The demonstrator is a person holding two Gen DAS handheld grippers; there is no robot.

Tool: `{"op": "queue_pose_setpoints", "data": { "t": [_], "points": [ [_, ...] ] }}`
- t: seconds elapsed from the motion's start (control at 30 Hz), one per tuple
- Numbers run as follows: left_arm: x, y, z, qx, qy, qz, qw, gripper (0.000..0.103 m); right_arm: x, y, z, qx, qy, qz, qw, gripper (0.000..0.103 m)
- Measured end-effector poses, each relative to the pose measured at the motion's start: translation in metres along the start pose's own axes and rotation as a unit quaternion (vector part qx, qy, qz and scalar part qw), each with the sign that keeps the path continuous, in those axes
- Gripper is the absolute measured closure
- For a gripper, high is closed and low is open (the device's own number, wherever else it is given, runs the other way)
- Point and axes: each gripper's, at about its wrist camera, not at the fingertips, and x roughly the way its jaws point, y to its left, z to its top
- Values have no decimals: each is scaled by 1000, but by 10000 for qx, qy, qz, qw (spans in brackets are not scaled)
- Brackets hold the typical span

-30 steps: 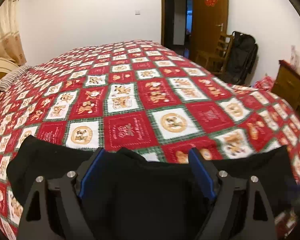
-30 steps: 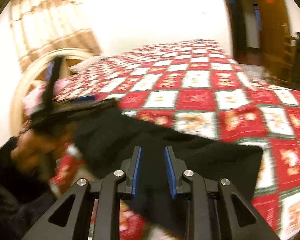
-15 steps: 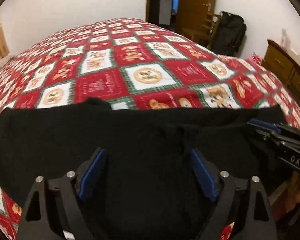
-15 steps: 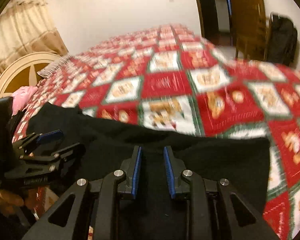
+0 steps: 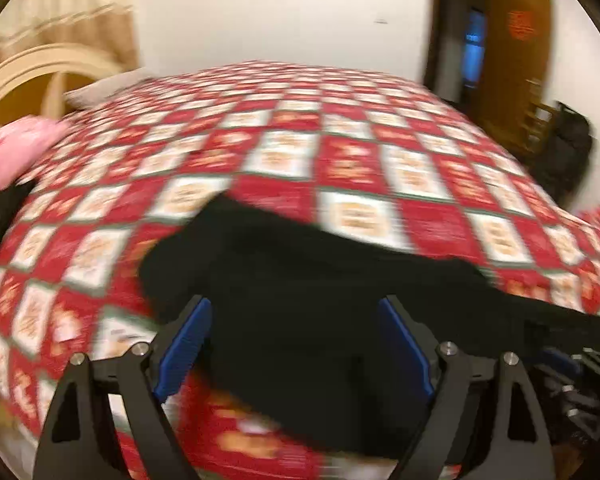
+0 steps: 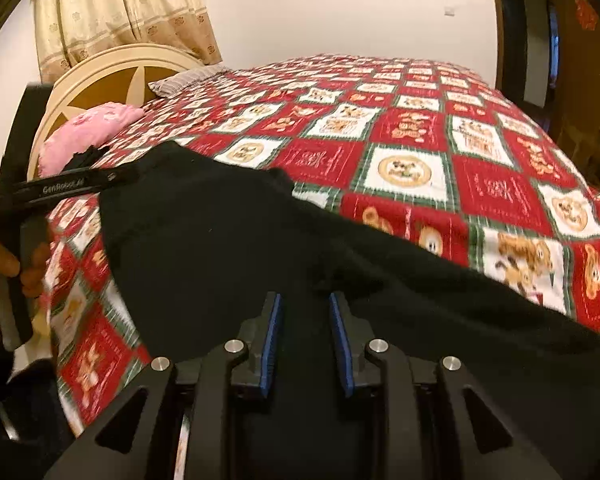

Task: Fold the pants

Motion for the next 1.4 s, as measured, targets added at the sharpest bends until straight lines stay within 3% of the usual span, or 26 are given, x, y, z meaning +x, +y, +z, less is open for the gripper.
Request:
{"op": "queue_pose_setpoints", "data": {
  "t": [0.13, 0.3, 0.37, 0.43, 0.7, 0.87, 1.2, 1.3, 1.4],
  "points": [
    [14, 35, -2, -374, 196, 504, 9978, 15, -7, 2, -2, 88, -119, 100, 9998, 65],
    [24, 52, -3, -665, 380, 768, 9941, 15, -54, 9, 0, 184, -865, 181, 9959, 64],
    [26, 53, -5, -688, 393, 852, 9932, 15, -70, 13, 0, 155, -1077, 38, 9941, 52],
    [29, 55, -6, -710, 420, 939, 9922, 15, -80, 14, -3, 247, -1239, 14, 9920, 49],
    [33, 57, -6, -758, 473, 1056, 9904, 15, -73, 15, -10, 327, -996, 99, 9944, 49],
    [26, 66, -3, -1006, 360, 988, 9894, 15, -81, 10, -11, 417, -1141, -6, 9926, 49],
    [18, 102, -12, -2049, 259, 738, 9757, 15, -80, 8, -13, 474, -1039, 67, 9934, 49],
    [20, 98, -12, -2198, 215, 453, 9742, 16, -78, 8, -13, 488, -997, 94, 9938, 49],
    [25, 86, -5, -2039, 131, 155, 9788, 16, -76, 8, -15, 525, -936, 117, 9942, 49]
  ]
}}
